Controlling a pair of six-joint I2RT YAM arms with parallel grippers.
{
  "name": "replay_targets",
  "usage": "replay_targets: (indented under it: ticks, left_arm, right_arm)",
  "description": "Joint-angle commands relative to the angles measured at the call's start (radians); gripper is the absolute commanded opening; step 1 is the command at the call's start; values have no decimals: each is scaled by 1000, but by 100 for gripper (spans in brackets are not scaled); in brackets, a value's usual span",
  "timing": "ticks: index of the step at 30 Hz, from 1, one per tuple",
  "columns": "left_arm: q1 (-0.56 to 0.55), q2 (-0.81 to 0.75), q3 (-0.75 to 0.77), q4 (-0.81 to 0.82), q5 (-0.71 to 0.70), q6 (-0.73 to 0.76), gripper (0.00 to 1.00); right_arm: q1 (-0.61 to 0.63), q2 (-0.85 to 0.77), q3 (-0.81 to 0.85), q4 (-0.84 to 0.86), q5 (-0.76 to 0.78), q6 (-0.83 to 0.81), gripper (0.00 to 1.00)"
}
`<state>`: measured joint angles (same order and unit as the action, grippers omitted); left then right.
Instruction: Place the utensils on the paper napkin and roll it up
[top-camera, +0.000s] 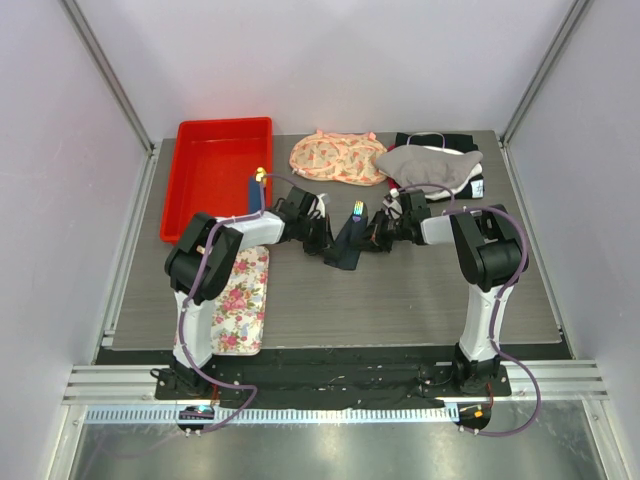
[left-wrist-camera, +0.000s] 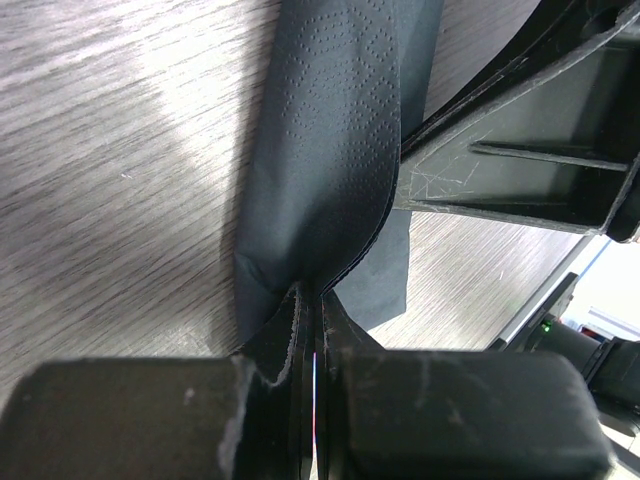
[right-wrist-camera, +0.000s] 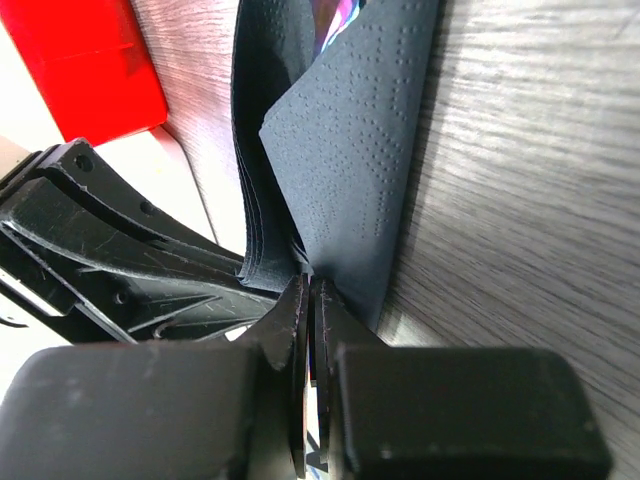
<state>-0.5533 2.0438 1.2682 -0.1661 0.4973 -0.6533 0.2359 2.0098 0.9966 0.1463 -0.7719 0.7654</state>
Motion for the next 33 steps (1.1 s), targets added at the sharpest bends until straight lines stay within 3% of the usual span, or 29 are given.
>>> replay_targets:
  ticks: [1,18,33]
  left_arm:
    - [4,-39,26,-35,-45,-14,0]
    - [-28,-93,16,138,116,-192,0]
    - [-54,22,-108,534,239,-355,0]
  right_arm:
    - [8,43,5,-97,126,-74,1]
    - [23,50,7,-123,181,-89,1]
    - [22,49,4,-117,180,-84,1]
